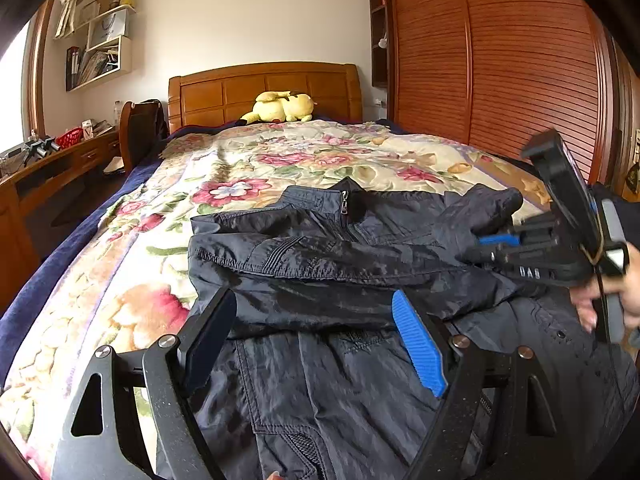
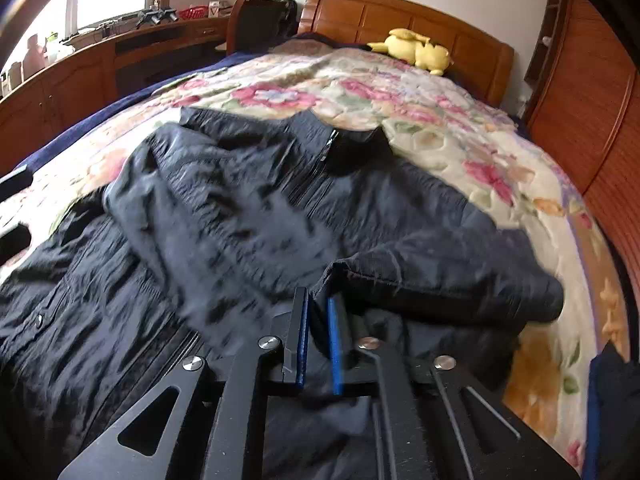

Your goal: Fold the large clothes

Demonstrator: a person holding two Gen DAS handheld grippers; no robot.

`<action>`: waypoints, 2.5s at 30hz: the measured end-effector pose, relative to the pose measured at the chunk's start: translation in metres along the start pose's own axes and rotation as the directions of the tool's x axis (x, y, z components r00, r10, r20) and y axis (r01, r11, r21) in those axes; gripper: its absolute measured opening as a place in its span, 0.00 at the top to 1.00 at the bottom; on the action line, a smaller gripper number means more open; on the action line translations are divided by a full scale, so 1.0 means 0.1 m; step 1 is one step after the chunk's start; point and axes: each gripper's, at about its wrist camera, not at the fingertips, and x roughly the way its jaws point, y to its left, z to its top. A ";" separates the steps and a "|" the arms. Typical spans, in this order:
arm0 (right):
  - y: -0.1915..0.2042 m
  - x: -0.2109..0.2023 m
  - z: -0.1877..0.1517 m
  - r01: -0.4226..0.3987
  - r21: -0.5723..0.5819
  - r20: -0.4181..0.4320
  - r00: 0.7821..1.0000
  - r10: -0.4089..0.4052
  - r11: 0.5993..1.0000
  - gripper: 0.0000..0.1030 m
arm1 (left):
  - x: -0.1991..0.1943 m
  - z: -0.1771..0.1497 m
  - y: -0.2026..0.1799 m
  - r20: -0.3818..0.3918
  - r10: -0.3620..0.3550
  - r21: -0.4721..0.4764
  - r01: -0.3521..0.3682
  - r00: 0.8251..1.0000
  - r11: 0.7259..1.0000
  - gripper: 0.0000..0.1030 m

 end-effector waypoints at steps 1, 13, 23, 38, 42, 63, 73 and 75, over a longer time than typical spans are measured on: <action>0.00 0.01 -0.02 -0.004 0.005 -0.005 1.000 0.004 1.000 0.88 | 0.00 0.00 0.00 0.001 0.001 -0.001 -0.001 1.000 1.000 0.21; -0.09 -0.33 -0.37 0.015 0.052 0.011 1.000 -0.016 0.999 0.60 | 0.02 0.00 -0.06 0.006 -0.007 0.000 0.007 1.000 1.000 0.21; -0.30 -0.46 -0.43 0.130 0.104 0.072 0.988 -0.138 0.986 0.46 | 0.02 -0.02 -0.09 0.004 -0.010 0.006 0.010 1.000 1.000 0.21; -0.75 -0.10 -0.12 0.118 0.355 0.097 0.982 -0.162 0.927 0.40 | 0.02 -0.04 -0.05 0.001 -0.006 0.003 0.006 1.000 1.000 0.21; -0.76 0.08 -0.09 0.135 0.377 0.046 0.985 -0.164 0.916 0.40 | 0.01 -0.05 -0.03 0.002 -0.005 0.001 0.005 1.000 1.000 0.21; -0.02 -0.61 0.55 0.095 0.072 0.328 0.938 -0.113 0.993 0.80 | -0.17 0.01 0.40 0.046 0.037 -0.078 -0.033 0.998 0.996 0.21; 0.70 -1.10 0.63 -0.052 -0.085 0.436 0.896 0.084 0.995 0.94 | -0.21 0.01 0.79 0.056 0.081 -0.163 -0.071 0.995 0.984 0.21; 0.75 -1.13 0.59 -0.073 -0.097 0.440 0.892 0.108 0.993 0.94 | -0.22 0.01 0.83 0.059 0.087 -0.172 -0.076 0.994 0.982 0.21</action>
